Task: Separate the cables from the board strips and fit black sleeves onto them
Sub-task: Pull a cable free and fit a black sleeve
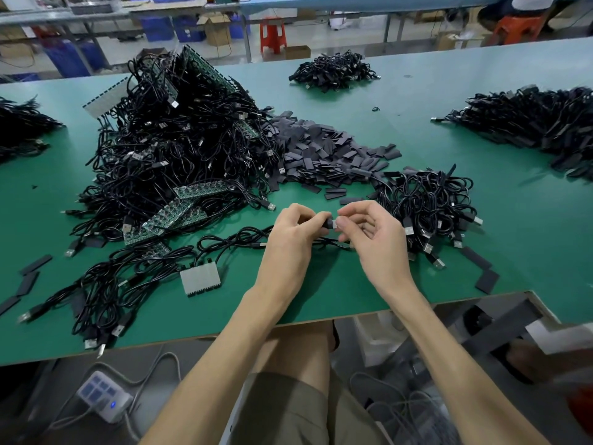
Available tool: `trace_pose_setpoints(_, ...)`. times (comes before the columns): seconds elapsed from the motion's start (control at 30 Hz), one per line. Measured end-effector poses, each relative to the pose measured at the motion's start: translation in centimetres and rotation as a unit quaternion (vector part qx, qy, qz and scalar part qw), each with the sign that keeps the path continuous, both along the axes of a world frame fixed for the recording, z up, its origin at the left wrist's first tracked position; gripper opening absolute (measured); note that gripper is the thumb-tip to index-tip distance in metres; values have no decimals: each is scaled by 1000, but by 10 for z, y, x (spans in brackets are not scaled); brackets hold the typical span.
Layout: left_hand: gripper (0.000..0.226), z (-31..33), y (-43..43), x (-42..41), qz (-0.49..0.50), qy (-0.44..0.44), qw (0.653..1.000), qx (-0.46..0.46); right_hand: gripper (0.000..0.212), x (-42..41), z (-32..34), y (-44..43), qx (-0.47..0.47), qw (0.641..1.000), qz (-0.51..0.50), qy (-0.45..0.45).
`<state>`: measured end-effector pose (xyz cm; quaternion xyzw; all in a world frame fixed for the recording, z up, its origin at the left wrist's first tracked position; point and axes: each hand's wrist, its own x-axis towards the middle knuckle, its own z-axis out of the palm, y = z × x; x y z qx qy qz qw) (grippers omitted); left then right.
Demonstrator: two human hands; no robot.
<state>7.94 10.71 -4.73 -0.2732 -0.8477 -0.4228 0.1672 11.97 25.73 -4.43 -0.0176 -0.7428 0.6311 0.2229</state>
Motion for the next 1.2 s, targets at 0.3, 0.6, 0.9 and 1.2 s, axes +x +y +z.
trace_pose_setpoints(0.3,32,4,0,3,-15,53,998,-39,11,-1,0,-1,23,1000,-8,-1)
trace_pose_setpoints(0.6,29,5,2,3,-34,48,998,-2,13,-3,-1,1,-13,1000,10,3)
trace_pose_setpoints(0.9,18,10,-9,-9,-43,-206,946,248,13,-4,-3,3,-35,999,13,12)
trace_pose_setpoints(1.2,9,11,-10,-6,-57,-215,941,256,14,-3,-2,5,-64,998,23,10)
